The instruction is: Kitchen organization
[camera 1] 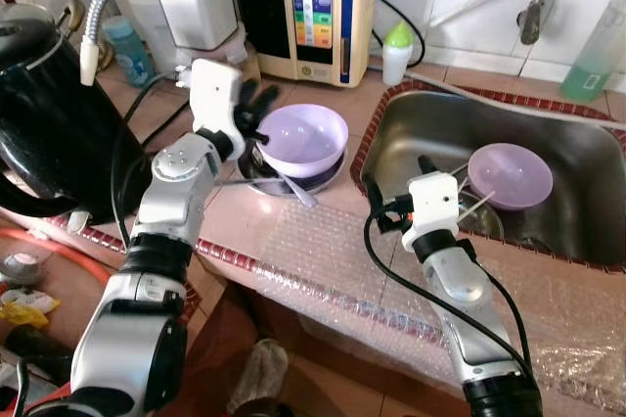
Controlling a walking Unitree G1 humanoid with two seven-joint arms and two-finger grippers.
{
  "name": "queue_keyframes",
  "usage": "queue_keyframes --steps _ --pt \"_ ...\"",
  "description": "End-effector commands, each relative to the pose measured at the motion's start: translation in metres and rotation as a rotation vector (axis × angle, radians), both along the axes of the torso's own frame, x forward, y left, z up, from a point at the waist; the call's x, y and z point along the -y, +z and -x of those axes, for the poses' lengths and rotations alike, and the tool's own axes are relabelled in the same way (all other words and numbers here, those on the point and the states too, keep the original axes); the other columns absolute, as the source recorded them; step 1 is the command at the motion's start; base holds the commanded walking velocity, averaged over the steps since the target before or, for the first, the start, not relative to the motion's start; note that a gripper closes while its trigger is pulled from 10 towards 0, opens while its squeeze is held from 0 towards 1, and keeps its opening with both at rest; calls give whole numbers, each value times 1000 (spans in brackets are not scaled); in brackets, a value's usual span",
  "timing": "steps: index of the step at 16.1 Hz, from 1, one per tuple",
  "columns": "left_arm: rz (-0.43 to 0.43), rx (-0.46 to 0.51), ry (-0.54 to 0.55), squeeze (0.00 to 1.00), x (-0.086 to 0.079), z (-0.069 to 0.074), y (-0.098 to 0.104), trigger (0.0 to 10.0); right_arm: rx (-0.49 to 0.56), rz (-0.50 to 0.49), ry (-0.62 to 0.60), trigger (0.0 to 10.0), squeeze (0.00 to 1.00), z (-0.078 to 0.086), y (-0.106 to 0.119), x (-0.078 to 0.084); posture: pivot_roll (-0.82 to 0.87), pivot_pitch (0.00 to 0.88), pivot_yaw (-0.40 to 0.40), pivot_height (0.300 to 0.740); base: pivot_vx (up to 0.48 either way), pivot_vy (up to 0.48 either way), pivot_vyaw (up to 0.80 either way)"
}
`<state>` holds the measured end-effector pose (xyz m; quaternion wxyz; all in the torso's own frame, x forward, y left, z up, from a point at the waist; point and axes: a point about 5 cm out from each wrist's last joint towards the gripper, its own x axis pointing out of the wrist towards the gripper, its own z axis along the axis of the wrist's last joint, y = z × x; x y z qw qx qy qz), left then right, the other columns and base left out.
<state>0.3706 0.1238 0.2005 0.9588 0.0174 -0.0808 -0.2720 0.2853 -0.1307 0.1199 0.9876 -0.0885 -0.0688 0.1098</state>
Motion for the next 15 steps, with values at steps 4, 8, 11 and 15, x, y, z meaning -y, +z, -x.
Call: queue_keyframes --steps 4,8,11,15 --pt "-164 78 -269 1000 14 27 -1 10000 4 -4 31 10000 0 0 0 -6 -52 0 91 740 0 0 0" --pt "-270 65 -266 1000 6 26 -14 10000 3 0 32 10000 0 -1 0 -6 -52 0 91 740 0 0 0" --pt "-313 57 -280 1000 5 28 -21 10000 2 -1 36 10000 0 1 -1 -7 -56 0 92 740 0 0 0" --pt "-449 -5 -348 0 10 28 -49 10000 1 -2 35 10000 0 1 -1 -7 -64 0 96 740 0 0 0"
